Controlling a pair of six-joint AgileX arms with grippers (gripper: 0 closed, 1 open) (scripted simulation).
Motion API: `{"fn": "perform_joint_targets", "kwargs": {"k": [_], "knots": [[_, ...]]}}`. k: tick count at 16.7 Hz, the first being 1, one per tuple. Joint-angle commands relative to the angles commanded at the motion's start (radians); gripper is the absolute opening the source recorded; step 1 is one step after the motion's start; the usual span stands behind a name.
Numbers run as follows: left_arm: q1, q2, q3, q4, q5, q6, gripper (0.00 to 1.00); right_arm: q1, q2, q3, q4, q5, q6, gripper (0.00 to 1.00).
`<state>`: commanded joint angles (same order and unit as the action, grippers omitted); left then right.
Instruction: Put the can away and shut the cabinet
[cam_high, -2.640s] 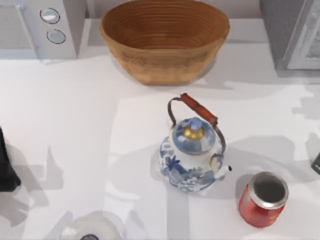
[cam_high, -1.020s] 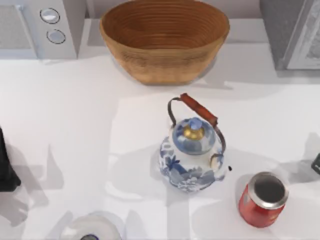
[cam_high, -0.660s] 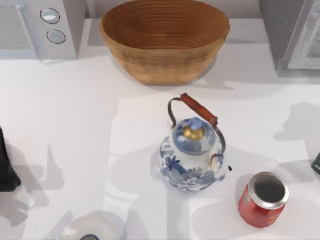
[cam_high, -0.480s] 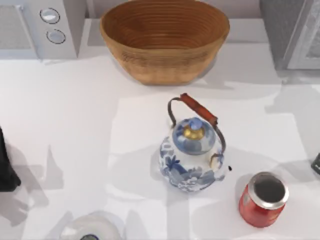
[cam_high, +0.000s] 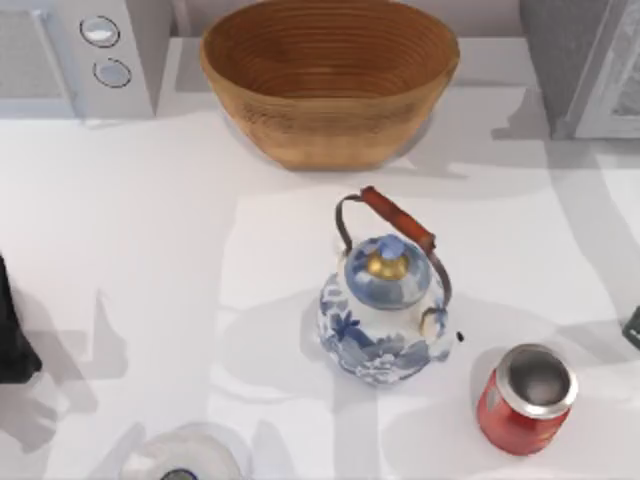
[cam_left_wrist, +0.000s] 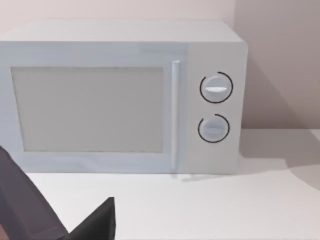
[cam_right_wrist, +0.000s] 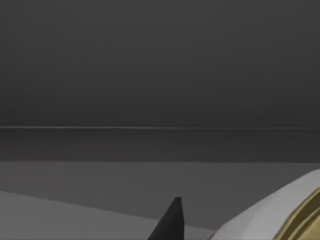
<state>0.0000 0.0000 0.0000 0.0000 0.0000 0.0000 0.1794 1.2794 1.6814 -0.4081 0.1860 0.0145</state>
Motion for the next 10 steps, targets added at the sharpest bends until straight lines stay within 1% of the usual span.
{"fn": "perform_joint_targets", "kwargs": {"k": [3, 8, 10], "knots": [[0.0, 0.0, 0.0, 0.0, 0.0, 0.0, 1.0, 0.004, 0.049, 0.062, -0.016, 0.012, 0.004, 0.0], [0.0, 0.0, 0.0, 0.0, 0.0, 0.0, 1.0, 0.0, 0.048, 0.061, -0.016, 0.01, 0.005, 0.0], [0.0, 0.0, 0.0, 0.0, 0.0, 0.0, 1.0, -0.006, 0.082, 0.094, -0.037, 0.011, 0.0, 0.0]]}}
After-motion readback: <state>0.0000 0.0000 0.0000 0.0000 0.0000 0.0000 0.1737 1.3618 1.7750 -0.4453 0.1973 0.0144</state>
